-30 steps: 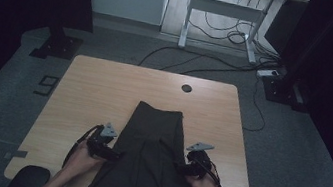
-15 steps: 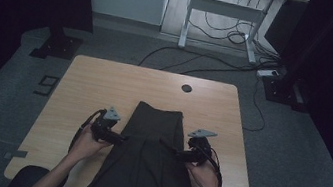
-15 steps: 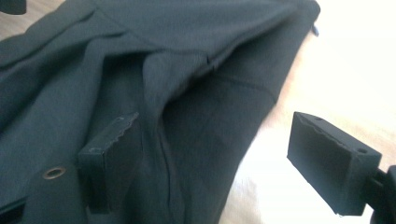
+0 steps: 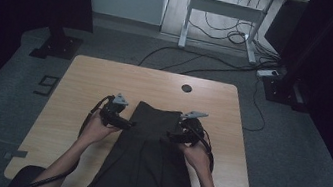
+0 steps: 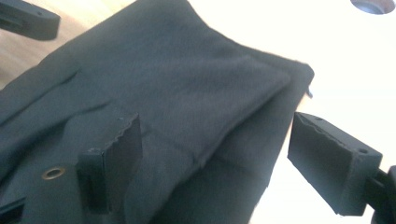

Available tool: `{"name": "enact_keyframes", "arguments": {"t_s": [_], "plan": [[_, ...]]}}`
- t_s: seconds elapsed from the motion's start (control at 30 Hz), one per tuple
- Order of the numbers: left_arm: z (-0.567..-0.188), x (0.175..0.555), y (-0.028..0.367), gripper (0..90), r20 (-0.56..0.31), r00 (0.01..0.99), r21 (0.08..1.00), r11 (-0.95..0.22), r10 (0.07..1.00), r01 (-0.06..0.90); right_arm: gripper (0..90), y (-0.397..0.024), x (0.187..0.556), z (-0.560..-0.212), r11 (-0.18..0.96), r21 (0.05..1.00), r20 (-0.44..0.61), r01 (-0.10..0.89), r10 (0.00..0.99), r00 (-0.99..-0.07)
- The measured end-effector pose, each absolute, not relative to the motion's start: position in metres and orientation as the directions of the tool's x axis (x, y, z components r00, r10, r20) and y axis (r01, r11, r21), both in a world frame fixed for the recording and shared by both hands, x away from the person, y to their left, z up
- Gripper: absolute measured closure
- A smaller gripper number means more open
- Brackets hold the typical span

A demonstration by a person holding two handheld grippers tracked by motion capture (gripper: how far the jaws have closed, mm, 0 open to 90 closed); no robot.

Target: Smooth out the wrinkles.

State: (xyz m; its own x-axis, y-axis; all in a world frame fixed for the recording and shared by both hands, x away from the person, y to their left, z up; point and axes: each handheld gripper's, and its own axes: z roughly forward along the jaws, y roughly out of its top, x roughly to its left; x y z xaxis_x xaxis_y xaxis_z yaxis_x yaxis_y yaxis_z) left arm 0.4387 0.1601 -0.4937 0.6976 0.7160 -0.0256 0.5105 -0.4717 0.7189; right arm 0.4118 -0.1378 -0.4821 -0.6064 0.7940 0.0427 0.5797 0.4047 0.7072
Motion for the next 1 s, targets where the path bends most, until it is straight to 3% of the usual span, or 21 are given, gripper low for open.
{"name": "enact_keyframes", "arguments": {"t_s": [0.37,0.7,1.0], "plan": [[-0.506,0.466,0.151,17.6,-0.029,0.699,0.703,-0.482,0.715,0.523,18.2,-0.118,0.446,-0.496,0.407,0.677,0.031,0.613,0.817,-0.576],[-0.524,0.480,0.154,22.6,-0.049,0.669,0.685,-0.463,0.741,0.563,25.6,-0.143,0.460,-0.525,0.372,0.637,0.014,0.675,0.870,-0.493],[-0.541,0.489,0.154,19.6,-0.068,0.663,0.655,-0.468,0.746,0.593,29.3,-0.148,0.465,-0.537,0.347,0.639,0.067,0.687,0.864,-0.499]]}}
